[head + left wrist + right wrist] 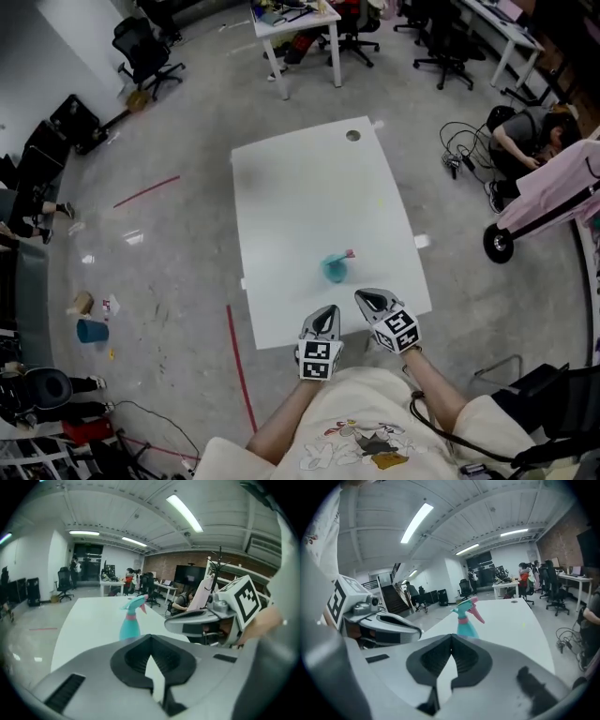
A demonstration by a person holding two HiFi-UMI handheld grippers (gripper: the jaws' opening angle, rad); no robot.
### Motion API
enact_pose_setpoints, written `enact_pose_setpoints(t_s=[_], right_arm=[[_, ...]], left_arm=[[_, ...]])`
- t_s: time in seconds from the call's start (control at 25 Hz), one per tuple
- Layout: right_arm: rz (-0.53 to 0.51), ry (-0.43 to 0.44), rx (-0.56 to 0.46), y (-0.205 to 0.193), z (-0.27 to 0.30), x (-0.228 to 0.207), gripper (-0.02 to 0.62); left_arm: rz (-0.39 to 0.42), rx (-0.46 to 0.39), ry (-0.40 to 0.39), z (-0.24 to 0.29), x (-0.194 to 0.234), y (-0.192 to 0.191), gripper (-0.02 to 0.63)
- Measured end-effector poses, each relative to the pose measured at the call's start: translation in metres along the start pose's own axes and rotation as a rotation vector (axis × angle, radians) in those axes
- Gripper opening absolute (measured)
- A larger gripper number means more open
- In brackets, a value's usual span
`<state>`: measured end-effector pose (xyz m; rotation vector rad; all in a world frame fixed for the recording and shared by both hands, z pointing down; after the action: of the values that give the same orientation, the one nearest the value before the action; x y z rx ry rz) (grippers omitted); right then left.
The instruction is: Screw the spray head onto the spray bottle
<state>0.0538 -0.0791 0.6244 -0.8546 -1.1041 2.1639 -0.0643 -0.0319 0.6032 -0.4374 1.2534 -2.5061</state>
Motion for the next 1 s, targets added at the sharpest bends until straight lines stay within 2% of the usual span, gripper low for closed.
enact_pose_setpoints(t_s=[0.08, 0.44, 0.68, 0.76, 0.84, 1.0], right_arm=[[0.002, 0.003, -0.011, 0.004, -0.007, 0.006, 0.006], [-0.046, -0.042, -0.046, 0.035, -0.015, 0.001, 0.006], [-0.009, -0.057, -0.073, 0.042, -0.028, -0.014, 0.006], [0.038, -0.049, -0.080, 0.039, -0.028, -0.015, 0.006], [0.093, -0.041, -0.088, 0.037, -0.027, -0.012, 0.006], [0.108, -0.041, -0.094, 0.045, -0.021, -0.008, 0.006]], left_arm=[[0.053, -0.023, 0.013, -0.004, -0.008, 0.017, 0.006], [0.049, -0.046, 0.040, -0.009, -0.004, 0.040, 0.005], [0.054, -0.037, 0.035, -0.002, -0.015, 0.045, 0.006], [0.046, -0.028, 0.031, -0.004, -0.016, 0.041, 0.006], [0.036, -0.022, 0.032, -0.009, -0.014, 0.038, 0.005], [0.028, -0.016, 0.049, -0.017, -0.001, 0.041, 0.006]])
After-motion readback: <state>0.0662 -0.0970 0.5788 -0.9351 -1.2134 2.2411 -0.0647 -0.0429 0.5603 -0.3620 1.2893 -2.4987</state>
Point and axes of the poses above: the fingertips, and each gripper's own axes: z forward along the fingers, x to its left, y out of its top, the point moved 6 cm from there along -z, backward along the fingers, and after that the axes turned 2 degrees about z, right-handed, at the moved point
